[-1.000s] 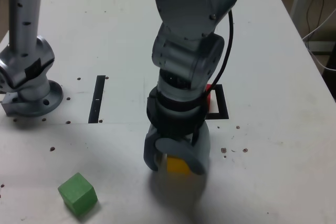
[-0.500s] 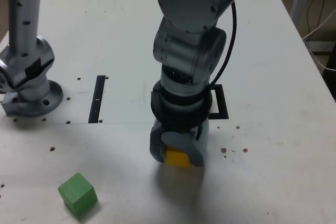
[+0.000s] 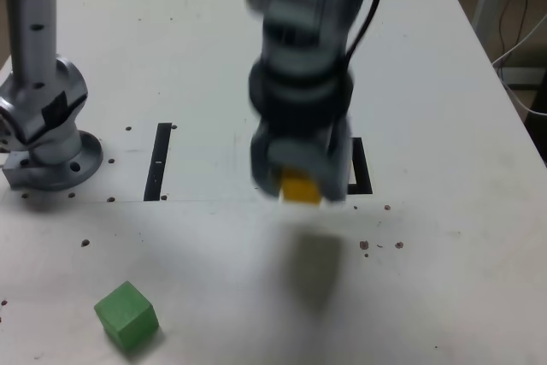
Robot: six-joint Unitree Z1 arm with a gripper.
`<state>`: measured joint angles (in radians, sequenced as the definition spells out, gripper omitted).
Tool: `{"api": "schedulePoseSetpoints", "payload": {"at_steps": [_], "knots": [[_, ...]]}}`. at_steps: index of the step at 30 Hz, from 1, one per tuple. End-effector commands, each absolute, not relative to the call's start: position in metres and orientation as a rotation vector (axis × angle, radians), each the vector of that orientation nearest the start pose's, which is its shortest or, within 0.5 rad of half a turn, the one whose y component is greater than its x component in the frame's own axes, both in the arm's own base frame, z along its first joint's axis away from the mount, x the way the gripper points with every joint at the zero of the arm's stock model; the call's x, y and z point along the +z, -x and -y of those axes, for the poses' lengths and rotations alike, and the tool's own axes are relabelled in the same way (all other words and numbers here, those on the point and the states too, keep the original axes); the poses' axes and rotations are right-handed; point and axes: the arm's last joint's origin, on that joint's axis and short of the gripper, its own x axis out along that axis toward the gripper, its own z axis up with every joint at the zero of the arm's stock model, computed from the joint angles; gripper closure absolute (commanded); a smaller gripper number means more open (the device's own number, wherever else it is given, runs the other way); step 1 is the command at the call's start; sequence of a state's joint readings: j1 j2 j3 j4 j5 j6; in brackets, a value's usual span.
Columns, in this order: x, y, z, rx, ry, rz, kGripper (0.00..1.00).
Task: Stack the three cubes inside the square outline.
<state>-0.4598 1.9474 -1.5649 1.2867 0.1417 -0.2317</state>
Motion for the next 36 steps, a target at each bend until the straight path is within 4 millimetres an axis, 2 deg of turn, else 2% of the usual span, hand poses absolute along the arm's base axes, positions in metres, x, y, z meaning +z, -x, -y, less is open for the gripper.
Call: {"api": "schedulePoseSetpoints", "payload": {"at_steps": [1,4,8,12,18,30,36], "knots": [[0.29,-0.312,0.129,-0.062,-0.344,-1.637,0.81],[0.293,-0.323,0.108,-0.083,-0.361,-1.652,0.81],[0.287,-0.338,0.081,-0.088,-0.361,-1.682,0.81],[0.278,-0.351,0.066,-0.075,-0.341,-1.697,0.81],[0.27,-0.36,0.057,-0.06,-0.332,-1.702,0.81],[0.259,-0.358,0.055,-0.065,-0.32,-1.692,0.81],[0.258,-0.359,0.052,-0.063,-0.311,-1.679,0.75]]}}
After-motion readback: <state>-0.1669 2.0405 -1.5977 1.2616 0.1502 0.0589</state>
